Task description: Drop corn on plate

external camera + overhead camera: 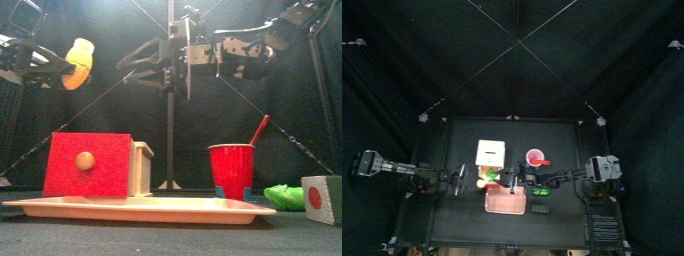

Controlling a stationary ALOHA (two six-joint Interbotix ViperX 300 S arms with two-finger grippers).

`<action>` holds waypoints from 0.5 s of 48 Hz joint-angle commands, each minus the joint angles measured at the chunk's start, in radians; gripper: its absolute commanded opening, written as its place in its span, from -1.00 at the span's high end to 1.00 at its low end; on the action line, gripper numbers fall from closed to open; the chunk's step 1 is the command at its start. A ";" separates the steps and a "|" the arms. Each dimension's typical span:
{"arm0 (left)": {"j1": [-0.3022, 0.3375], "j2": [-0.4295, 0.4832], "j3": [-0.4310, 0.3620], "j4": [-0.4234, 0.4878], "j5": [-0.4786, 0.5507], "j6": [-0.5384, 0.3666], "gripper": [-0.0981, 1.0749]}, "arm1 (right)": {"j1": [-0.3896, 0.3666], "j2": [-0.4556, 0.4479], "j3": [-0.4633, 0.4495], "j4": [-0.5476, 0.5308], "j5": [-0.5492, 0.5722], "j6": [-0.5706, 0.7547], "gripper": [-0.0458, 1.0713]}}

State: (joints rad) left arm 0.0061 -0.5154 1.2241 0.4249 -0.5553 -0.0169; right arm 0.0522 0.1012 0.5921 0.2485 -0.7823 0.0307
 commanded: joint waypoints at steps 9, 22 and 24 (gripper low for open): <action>-0.083 0.149 -0.186 0.120 0.270 -0.005 -0.22 | 0.020 -0.152 0.075 0.153 -0.006 0.000 -0.51; -0.227 0.239 -0.328 0.187 0.495 -0.003 -0.22 | 0.020 -0.193 0.132 0.179 -0.012 0.000 -0.51; -0.235 0.264 -0.345 0.190 0.506 -0.003 -0.22 | 0.018 -0.193 0.132 0.181 -0.012 0.000 -0.51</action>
State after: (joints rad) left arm -0.2117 -0.2853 0.9388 0.6075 -0.0752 -0.0169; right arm 0.0706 -0.0568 0.7317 0.4280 -0.7854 0.0322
